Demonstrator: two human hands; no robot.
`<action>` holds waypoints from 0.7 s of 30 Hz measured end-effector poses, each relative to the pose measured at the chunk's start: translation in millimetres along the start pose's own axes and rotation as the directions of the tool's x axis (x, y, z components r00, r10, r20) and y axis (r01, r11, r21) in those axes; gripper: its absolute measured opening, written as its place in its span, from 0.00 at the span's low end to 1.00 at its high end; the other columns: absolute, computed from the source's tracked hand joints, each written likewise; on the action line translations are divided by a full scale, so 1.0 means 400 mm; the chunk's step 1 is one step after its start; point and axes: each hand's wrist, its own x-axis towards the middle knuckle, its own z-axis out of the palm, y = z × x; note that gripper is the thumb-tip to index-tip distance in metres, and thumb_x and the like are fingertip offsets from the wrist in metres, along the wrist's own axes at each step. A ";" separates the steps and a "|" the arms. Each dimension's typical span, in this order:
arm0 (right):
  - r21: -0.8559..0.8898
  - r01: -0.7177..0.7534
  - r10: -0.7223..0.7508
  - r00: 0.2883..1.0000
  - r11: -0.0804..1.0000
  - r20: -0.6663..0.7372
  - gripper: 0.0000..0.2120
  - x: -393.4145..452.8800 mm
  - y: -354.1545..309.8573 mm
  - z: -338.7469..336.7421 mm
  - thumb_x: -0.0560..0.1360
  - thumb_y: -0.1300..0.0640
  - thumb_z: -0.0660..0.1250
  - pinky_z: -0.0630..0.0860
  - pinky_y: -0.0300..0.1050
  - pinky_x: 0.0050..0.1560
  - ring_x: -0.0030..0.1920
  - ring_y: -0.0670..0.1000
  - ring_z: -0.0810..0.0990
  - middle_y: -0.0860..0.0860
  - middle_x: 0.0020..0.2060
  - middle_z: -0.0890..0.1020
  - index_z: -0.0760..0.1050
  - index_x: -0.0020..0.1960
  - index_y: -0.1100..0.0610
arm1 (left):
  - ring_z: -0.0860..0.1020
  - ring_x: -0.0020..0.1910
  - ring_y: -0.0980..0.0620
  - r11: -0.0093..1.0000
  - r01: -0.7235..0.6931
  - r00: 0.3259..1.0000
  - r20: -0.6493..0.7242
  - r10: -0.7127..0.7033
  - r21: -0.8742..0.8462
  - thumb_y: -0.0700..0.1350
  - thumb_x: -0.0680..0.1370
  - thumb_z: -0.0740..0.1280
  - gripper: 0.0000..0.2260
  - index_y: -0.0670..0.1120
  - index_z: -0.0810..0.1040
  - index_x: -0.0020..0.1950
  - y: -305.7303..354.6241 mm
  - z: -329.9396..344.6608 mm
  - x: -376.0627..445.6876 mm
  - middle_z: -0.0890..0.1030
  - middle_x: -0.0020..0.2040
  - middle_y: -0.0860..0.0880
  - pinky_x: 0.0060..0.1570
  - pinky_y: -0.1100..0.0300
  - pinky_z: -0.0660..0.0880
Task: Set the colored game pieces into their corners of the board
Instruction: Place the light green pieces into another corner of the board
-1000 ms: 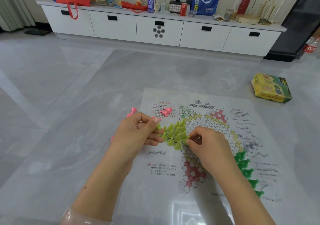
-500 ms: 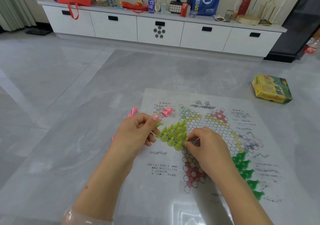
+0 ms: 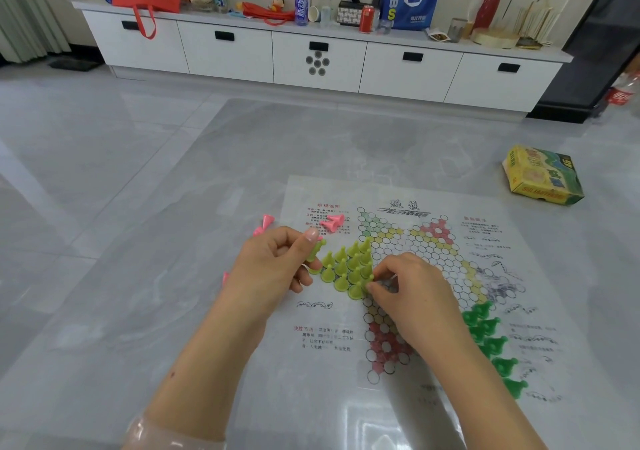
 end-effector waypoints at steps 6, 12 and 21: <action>0.150 0.012 -0.007 1.000 0.989 -0.030 0.02 -0.004 -0.004 -0.036 0.73 0.55 0.67 0.74 0.36 0.44 0.40 0.42 0.76 0.43 0.40 0.80 0.78 0.42 0.51 | 0.70 0.20 0.61 1.000 0.001 0.999 0.044 0.000 -0.014 0.45 0.77 0.63 0.10 0.41 0.75 0.38 -0.006 0.002 0.001 0.77 0.22 0.54 0.22 0.72 0.66; 0.614 0.082 -0.155 0.986 0.785 0.067 0.07 -0.022 -0.062 -0.068 0.71 0.60 0.70 0.78 0.38 0.43 0.39 0.44 0.81 0.45 0.38 0.83 0.80 0.42 0.47 | 0.74 0.24 0.57 0.998 -0.004 0.985 0.174 0.014 -0.058 0.46 0.74 0.66 0.09 0.42 0.72 0.41 -0.015 0.041 -0.015 0.79 0.25 0.50 0.27 0.67 0.72; 0.635 0.119 -0.189 0.981 0.763 0.042 0.07 -0.019 -0.057 -0.059 0.70 0.60 0.71 0.78 0.45 0.47 0.41 0.47 0.81 0.47 0.40 0.81 0.81 0.43 0.49 | 0.75 0.24 0.57 0.993 -0.003 0.978 0.209 0.027 -0.119 0.45 0.75 0.64 0.09 0.41 0.70 0.40 -0.010 0.051 -0.018 0.78 0.24 0.51 0.27 0.68 0.73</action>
